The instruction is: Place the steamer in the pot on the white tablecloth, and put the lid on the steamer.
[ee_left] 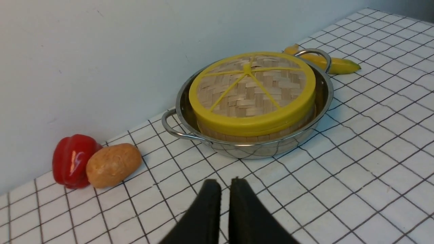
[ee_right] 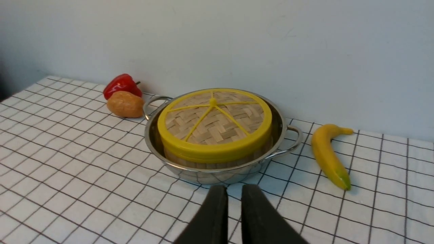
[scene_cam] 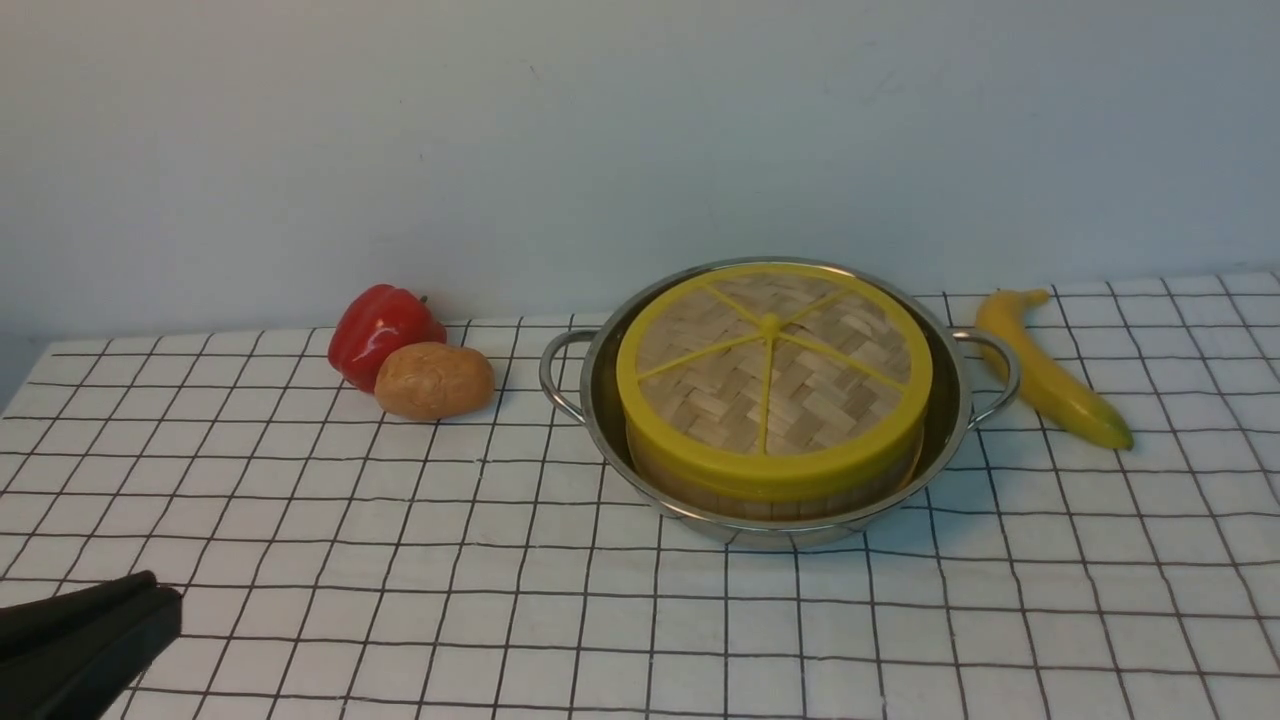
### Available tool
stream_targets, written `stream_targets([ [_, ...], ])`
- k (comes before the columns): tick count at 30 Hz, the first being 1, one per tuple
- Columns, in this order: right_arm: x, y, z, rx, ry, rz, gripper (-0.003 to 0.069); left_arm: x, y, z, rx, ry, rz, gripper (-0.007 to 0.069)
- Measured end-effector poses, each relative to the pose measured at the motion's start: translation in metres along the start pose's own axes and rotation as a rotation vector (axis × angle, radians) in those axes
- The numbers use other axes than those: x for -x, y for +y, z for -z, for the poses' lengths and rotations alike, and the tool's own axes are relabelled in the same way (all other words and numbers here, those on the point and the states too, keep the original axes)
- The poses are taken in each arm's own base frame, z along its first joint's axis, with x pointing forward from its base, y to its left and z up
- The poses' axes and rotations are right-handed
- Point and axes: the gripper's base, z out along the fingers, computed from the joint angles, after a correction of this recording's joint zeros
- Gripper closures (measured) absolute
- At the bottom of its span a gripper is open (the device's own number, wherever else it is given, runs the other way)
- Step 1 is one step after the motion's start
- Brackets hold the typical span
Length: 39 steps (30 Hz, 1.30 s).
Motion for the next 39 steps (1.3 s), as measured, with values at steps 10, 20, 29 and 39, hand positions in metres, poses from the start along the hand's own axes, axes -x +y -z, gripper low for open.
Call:
stream_targets([
  [10, 0.000, 0.007, 0.000, 0.073, 0.001, -0.048, 0.0518, -0.050, 0.021, -0.005, 0.450, 0.048, 0.056, 0.0571],
  [20, 0.000, 0.007, 0.000, 0.079, 0.001, -0.053, 0.0472, -0.106, 0.010, -0.003, 0.618, -0.010, 0.144, 0.0540],
  [29, 0.000, 0.008, 0.000, 0.083, 0.002, -0.056, 0.0439, -0.148, 0.005, -0.022, 0.585, 0.100, 0.173, 0.0529],
  [39, 0.000, 0.008, 0.000, 0.083, 0.003, -0.062, 0.0421, -0.149, 0.005, -0.023, 0.583, 0.091, 0.174, 0.0508],
])
